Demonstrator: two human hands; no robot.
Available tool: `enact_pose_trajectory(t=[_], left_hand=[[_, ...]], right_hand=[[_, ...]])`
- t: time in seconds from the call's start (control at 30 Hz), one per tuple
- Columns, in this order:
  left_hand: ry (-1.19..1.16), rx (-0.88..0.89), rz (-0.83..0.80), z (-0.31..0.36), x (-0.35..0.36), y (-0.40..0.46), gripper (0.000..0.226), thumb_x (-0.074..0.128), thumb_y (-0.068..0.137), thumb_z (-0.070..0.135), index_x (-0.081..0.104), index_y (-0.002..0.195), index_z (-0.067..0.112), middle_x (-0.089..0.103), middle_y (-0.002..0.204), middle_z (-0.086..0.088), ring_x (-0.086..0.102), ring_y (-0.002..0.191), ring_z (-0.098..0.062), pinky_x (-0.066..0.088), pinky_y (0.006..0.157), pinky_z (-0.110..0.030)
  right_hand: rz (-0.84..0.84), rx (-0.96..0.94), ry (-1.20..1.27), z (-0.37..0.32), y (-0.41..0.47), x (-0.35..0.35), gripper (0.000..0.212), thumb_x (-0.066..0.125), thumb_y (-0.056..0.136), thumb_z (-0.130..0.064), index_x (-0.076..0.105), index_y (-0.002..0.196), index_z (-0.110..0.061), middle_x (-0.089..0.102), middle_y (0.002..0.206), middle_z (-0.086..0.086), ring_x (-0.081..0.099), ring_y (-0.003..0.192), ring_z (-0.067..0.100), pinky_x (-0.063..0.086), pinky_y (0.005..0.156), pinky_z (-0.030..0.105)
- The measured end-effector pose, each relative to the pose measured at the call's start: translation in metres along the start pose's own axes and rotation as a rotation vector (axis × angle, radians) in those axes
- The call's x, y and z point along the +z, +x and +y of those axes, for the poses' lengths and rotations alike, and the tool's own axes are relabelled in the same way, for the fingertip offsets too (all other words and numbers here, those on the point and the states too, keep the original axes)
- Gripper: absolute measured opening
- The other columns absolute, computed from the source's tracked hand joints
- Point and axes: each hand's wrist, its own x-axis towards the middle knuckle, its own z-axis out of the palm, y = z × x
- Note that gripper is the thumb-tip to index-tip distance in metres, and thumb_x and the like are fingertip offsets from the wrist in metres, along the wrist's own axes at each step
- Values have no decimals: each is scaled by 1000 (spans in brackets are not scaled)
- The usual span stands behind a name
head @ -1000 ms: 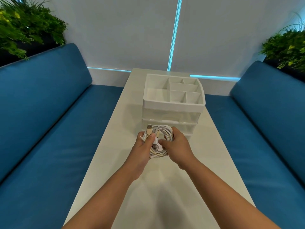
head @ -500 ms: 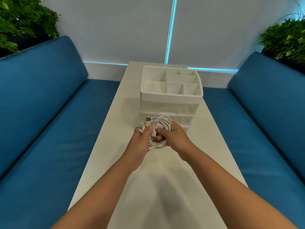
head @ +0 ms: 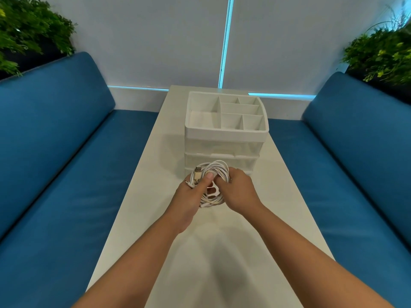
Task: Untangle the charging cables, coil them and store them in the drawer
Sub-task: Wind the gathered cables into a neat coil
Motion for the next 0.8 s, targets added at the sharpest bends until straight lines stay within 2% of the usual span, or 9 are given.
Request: enact_pose_trajectory(t=[0.07,0.13,0.17,0.3,0.47,0.53,0.6,0.73,0.8], left_hand=[[34,-4,-1,0,0,1,26,62,96,37,66,118,24,73,108,-12,70,103,-29,55,95,-48],[77,14,20,1,0,2,22,60,97,36,67,114,24,74,100,-15,72,96,-30,54,91,-47],[100,26,33,1,0,3,20,59,97,35,67,112,23,74,96,-15,72,89,-27,54,88,-45],[182,65,70,5,3,2,17,54,99,29,66,105,18,73,76,-2,69,69,-14,52,70,-26],[90,-24,47,10,5,5,19,56,97,33,63,113,26,76,95,-8,74,83,-27,56,81,-42],[28,-113,34,11,6,6,21,59,95,38,62,115,30,75,103,-5,73,83,-27,55,81,-42],[-59,-152,83,12,11,5,23,62,94,37,63,115,27,75,104,-6,72,80,-25,55,75,-39],[-99,-84,330,9,24,2,14,64,89,27,64,96,14,68,79,-2,67,60,-12,50,51,-23],[-20,-30,398,7,25,1,11,64,86,26,61,84,15,60,68,1,62,53,-11,46,51,-23]], right_hand=[[-16,-24,-62,0,1,-5,15,59,86,-15,61,72,-11,60,65,1,55,57,11,37,46,13],[-39,-23,-90,-1,4,-8,10,58,84,-14,62,75,-10,60,67,1,53,59,12,37,49,19],[-45,-12,-73,-2,4,-9,6,58,85,-13,63,85,-10,62,74,0,55,65,14,38,52,19],[-63,-79,45,-3,1,-10,55,53,90,-7,41,138,-29,63,100,-6,61,82,11,43,62,8],[51,-151,-68,-3,1,-4,20,49,97,-16,55,115,-23,66,89,-7,60,73,10,43,58,17],[98,-135,-114,-3,0,0,13,46,99,-18,55,107,-23,63,82,-8,59,66,7,44,56,23],[146,-126,-159,-3,-2,4,13,43,99,-20,54,105,-23,65,85,-5,61,72,16,49,62,32],[173,-96,-232,-1,-6,13,15,42,99,-23,55,103,-17,66,89,3,61,77,25,49,66,36],[168,-107,-208,2,-9,14,14,45,98,-22,57,100,-15,65,89,2,60,77,22,47,65,34]])
